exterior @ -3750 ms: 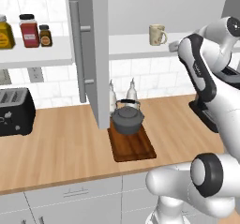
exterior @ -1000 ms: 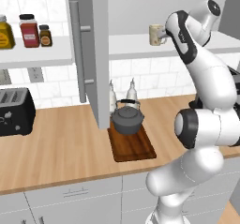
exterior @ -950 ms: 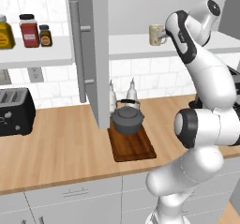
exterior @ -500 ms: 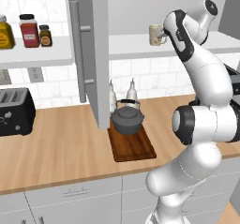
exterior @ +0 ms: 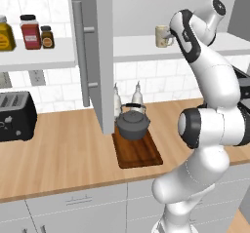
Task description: Pick the kettle from the counter and place it on the tray. Then pick the mug from the cabinet and place it on the tray. Then close the cabinet doors.
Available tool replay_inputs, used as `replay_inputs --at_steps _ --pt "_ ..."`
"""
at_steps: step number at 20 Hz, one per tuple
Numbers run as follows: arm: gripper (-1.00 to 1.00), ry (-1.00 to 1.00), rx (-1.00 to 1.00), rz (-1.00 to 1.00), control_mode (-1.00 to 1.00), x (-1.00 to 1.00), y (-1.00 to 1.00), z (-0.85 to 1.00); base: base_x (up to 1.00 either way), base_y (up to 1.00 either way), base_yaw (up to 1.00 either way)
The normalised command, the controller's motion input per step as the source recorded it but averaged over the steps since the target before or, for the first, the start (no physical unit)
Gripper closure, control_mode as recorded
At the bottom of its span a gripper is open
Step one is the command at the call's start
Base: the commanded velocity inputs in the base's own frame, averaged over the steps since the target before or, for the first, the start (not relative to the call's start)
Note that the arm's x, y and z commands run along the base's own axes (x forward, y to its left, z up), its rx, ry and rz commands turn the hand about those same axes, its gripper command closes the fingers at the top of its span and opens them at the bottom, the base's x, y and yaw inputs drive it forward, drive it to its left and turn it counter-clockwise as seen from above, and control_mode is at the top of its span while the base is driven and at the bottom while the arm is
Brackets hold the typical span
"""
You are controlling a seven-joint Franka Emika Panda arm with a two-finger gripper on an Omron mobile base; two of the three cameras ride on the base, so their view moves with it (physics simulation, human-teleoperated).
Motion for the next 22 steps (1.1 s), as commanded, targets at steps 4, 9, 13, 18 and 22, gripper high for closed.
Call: replay_inputs --at_steps 4,9,13,18,22 --pt "1.0 0.0 0.0 0.0 -1.0 0.0 0.0 0.0 0.0 0.0 0.0" --pt "1.0 0.0 0.0 0.0 -1.0 0.0 0.0 0.0 0.0 0.0 0.0" --pt "1.0 0.0 0.0 0.0 -1.0 0.0 0.0 0.0 0.0 0.0 0.0" --pt "1.0 -0.03 0.0 0.0 -1.0 -0.26 0.0 0.0 0.0 0.0 0.0" --pt "1.0 -0.1 0.0 0.0 -1.0 -0.61 0.0 0.0 0.0 0.0 0.0"
